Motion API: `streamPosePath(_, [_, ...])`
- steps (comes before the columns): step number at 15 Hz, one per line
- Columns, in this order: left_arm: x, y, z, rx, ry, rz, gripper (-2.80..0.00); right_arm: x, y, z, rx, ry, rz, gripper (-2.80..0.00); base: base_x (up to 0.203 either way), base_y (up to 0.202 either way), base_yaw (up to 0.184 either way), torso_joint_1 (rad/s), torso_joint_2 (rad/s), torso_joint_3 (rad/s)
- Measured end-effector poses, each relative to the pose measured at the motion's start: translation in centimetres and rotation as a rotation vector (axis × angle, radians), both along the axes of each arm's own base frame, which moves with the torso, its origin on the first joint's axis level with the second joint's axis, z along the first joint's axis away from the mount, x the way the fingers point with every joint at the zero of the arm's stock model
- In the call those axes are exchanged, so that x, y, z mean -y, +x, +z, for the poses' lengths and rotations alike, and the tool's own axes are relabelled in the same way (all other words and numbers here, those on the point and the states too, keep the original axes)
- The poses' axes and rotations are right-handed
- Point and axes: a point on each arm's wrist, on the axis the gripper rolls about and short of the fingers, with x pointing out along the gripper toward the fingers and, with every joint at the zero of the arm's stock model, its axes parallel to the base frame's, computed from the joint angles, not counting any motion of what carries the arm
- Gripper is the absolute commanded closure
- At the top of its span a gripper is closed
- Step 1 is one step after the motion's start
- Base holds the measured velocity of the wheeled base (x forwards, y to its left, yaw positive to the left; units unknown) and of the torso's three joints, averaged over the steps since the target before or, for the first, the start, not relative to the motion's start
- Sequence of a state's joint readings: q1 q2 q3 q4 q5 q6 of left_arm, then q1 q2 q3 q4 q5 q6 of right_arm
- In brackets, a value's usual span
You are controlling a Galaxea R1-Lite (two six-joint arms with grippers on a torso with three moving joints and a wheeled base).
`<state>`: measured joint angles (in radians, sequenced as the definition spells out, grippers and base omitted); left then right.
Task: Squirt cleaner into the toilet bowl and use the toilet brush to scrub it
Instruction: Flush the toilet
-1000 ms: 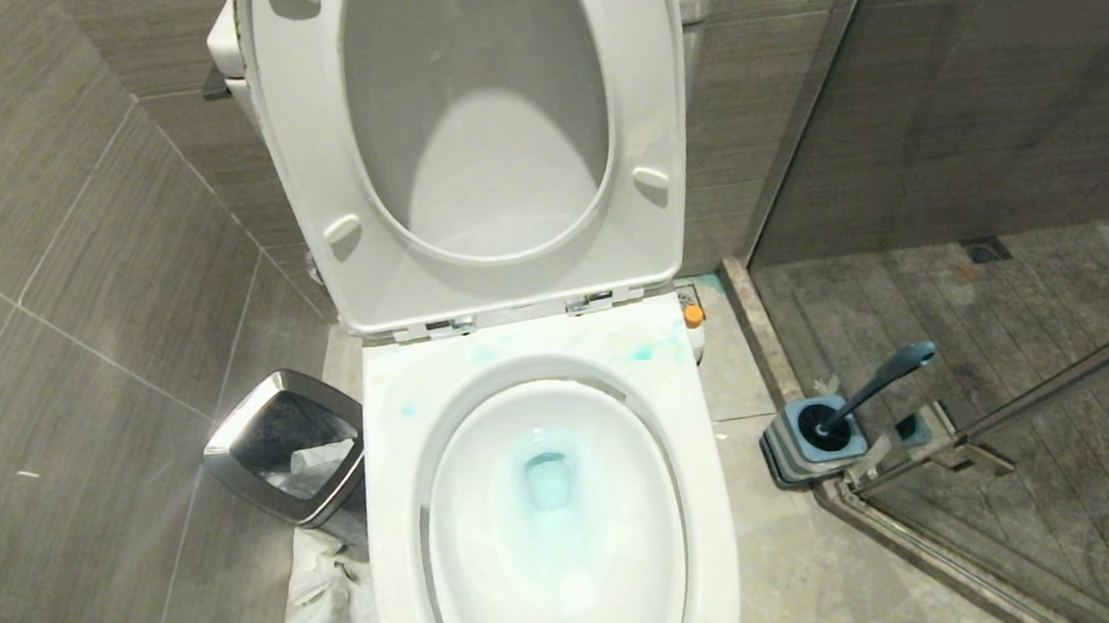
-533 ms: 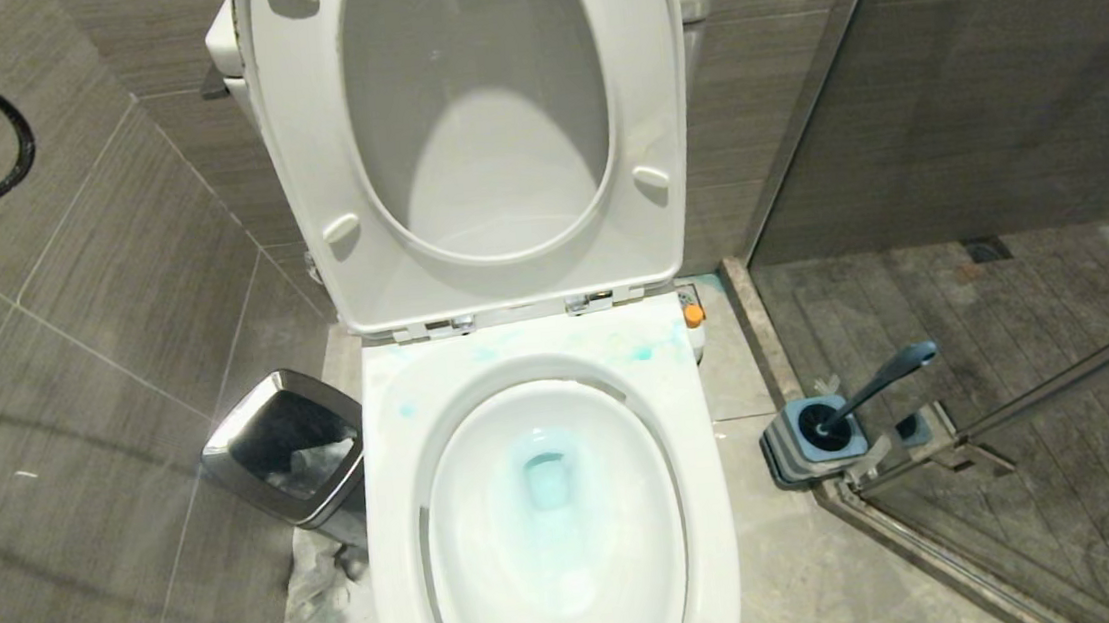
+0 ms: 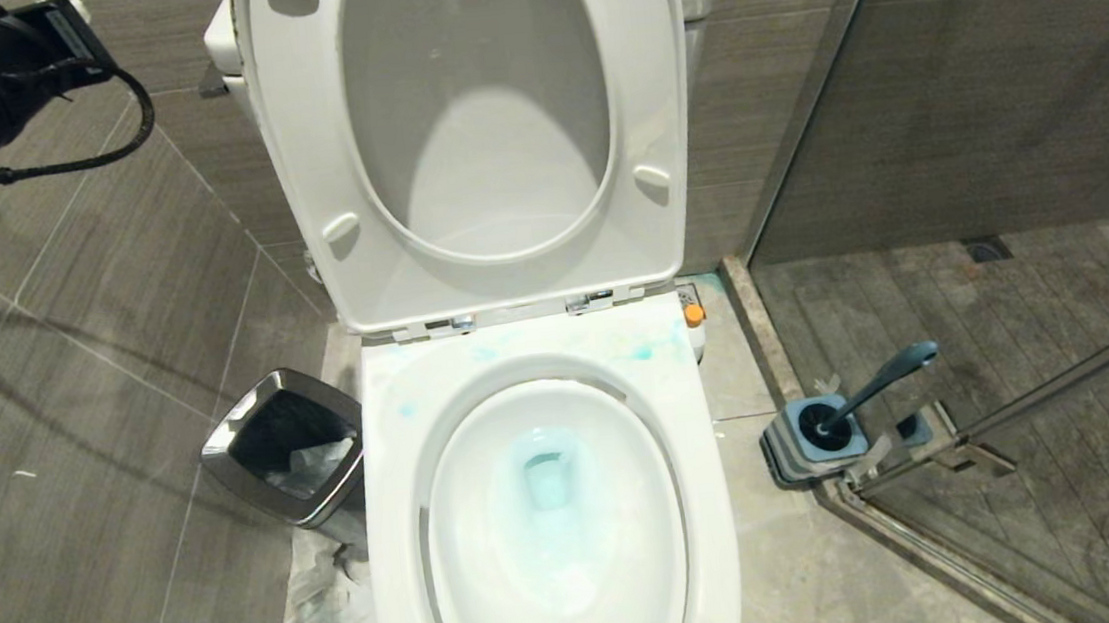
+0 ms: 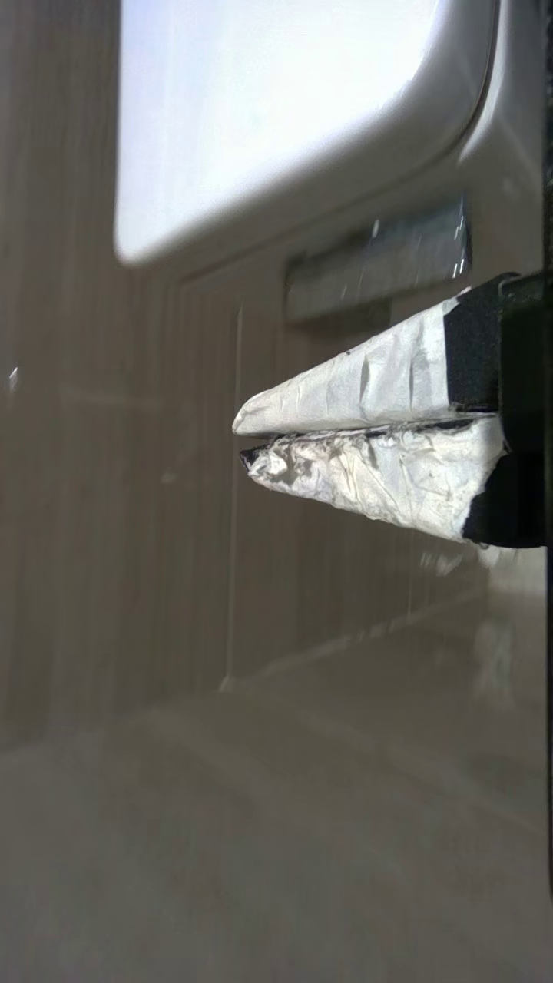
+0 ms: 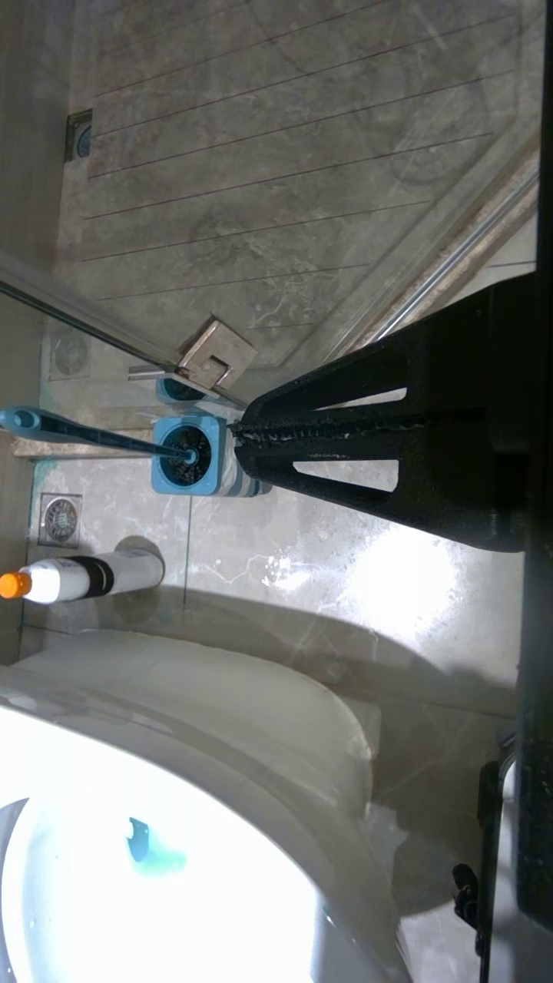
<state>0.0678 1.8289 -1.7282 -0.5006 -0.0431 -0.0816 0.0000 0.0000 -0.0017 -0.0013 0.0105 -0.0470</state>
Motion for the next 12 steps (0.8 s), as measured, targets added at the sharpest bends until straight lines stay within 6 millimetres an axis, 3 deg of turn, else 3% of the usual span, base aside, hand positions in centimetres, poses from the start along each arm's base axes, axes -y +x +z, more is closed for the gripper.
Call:
streamPosePath(3, [1.5, 1.0, -0.9, -0.024, -0.033, -0.068, 0.0, 0.0, 0.0, 0.0, 0.0, -0.001, 0.0, 0.0, 0.0, 0.0, 0.0, 0.0, 0.0, 0.0])
streamPosePath(12, [3.2, 1.3, -2.2, -0.074, -0.032, -0.13, 0.0, 0.0, 0.0, 0.0, 0.0, -0.001, 0.0, 0.0, 0.0, 0.0, 0.0, 0.003, 0.0, 0.001])
